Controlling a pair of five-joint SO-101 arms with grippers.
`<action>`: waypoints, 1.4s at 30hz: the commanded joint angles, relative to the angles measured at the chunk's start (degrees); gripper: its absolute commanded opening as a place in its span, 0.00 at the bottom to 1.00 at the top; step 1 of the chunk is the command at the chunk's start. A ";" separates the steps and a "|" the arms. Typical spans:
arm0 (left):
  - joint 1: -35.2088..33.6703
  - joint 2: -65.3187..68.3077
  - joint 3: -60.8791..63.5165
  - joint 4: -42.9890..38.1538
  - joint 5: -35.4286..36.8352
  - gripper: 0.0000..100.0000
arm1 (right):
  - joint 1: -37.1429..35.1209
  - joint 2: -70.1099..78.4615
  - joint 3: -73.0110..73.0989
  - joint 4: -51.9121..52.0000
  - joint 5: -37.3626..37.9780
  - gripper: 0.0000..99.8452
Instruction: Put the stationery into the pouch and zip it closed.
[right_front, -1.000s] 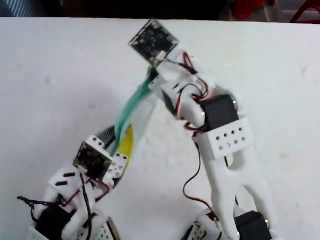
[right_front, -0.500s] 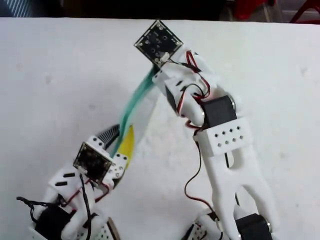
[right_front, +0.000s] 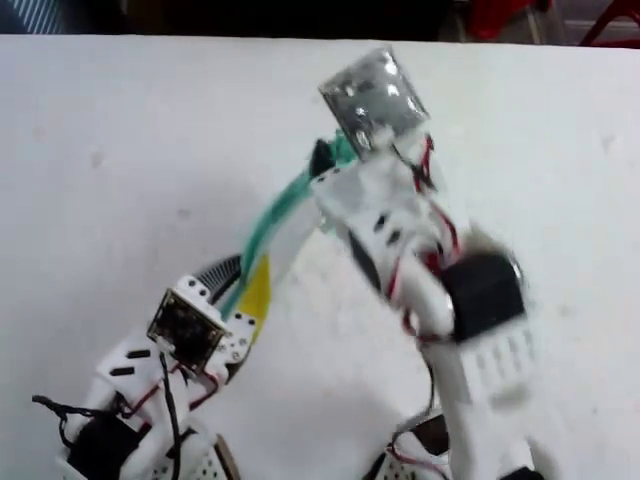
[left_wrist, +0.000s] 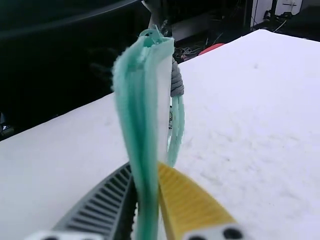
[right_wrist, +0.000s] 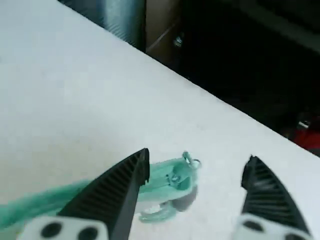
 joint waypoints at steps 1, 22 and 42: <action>2.51 -0.57 -2.73 1.14 -0.09 0.02 | -3.74 -1.63 -5.71 5.67 -9.41 0.32; 2.51 -0.57 -2.73 1.76 -0.26 0.02 | -10.24 17.10 -15.30 17.01 -40.62 0.32; 2.51 -0.57 -2.73 2.11 -0.35 0.02 | -12.88 30.37 -32.09 25.63 -40.44 0.32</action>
